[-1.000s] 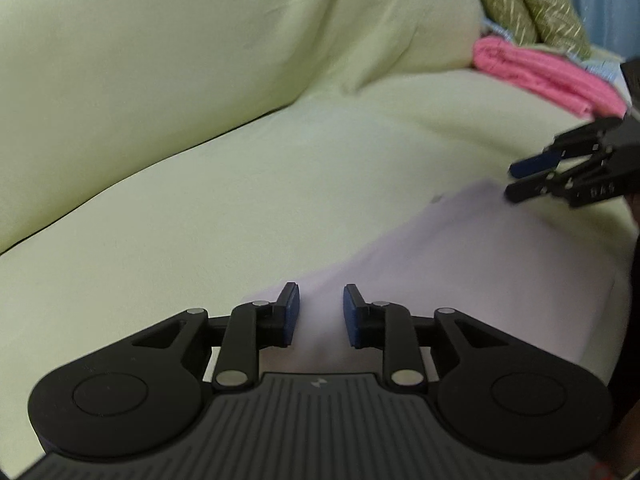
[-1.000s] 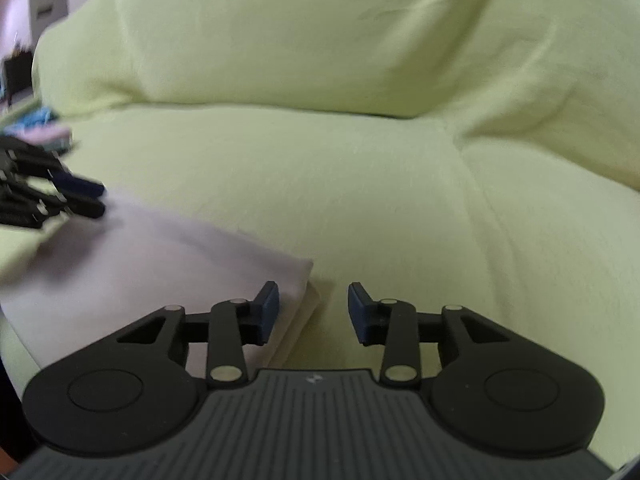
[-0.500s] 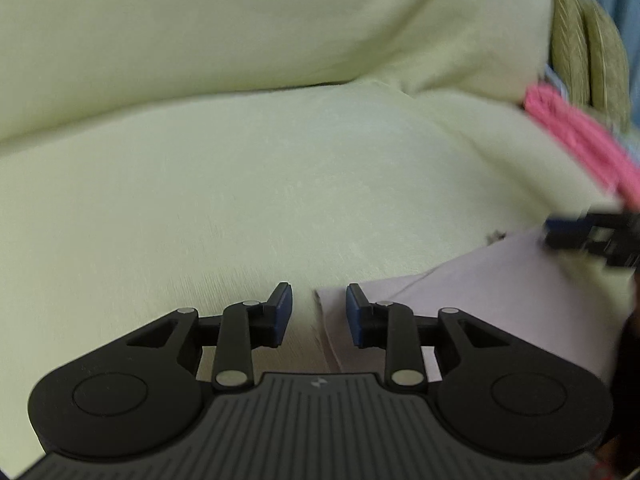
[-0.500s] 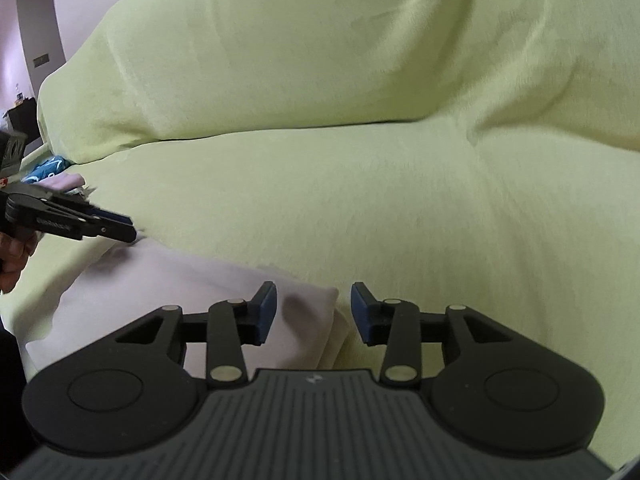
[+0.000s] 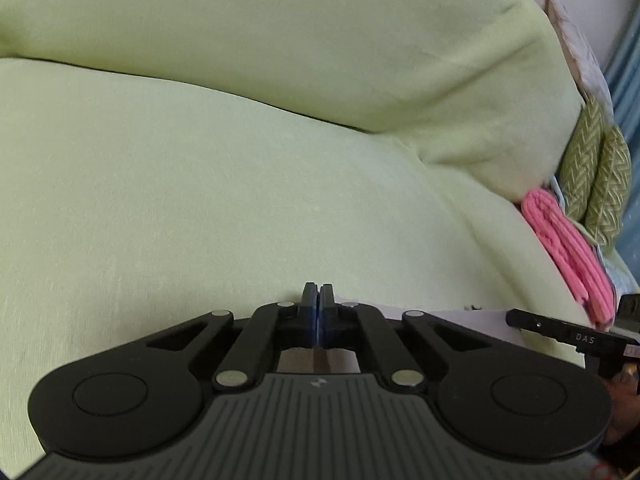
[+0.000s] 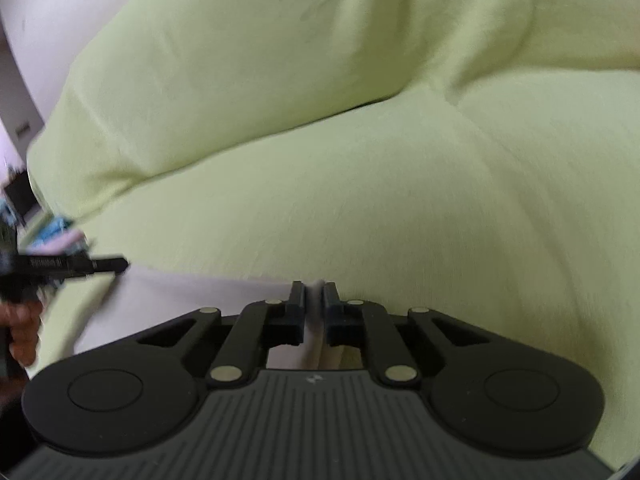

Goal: Fold clothes

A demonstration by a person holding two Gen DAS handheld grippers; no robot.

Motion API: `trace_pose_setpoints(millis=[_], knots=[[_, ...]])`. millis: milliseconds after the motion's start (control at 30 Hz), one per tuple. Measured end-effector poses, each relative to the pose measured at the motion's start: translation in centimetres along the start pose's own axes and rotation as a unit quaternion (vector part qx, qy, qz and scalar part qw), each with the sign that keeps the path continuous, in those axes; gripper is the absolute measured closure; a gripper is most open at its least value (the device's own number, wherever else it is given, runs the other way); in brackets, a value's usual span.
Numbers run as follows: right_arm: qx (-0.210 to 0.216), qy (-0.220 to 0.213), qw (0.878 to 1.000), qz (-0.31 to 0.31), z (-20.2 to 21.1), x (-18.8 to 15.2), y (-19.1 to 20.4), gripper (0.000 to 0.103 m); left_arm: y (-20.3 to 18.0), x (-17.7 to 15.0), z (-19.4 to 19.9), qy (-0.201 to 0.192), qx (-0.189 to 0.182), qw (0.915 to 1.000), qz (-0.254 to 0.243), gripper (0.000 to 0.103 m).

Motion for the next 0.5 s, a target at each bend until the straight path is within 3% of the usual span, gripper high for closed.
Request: trace_pose_setpoints(millis=[200, 300, 400, 433, 500], knots=[[-0.022, -0.003, 1.0, 0.008, -0.1, -0.2, -0.2, 0.098, 0.1, -0.4, -0.8, 0.017, 0.009, 0.9998, -0.004, 0.103], [-0.059, -0.014, 0.998, -0.014, 0.2, 0.3, -1.4, 0.097, 0.2, -0.1, -0.6, 0.021, 0.026, 0.9994, -0.011, 0.103], [-0.052, -0.027, 0.998, -0.022, 1.4, 0.7, -1.8, 0.092, 0.0, 0.5, 0.3, 0.012, 0.043, 0.9989, -0.013, 0.103], [-0.046, -0.03, 0.998, -0.019, 1.8, 0.7, -1.7, 0.089, -0.4, 0.7, 0.5, 0.007, 0.041, 0.999, -0.016, 0.103], [-0.029, -0.03, 0.999, -0.019, 2.1, 0.5, -1.4, 0.072, -1.4, 1.2, 0.8, -0.001, 0.026, 0.9993, -0.026, 0.103]])
Point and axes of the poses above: each gripper's, at about its wrist camera, not at the fingertips, and z roughly against the way its jaws point, y to its left, x to its top, the point moved 2 cm from there along -z, roughly the way its jaws point, and after that the axes turned 9 degrees about -z, right-handed, at the moved point
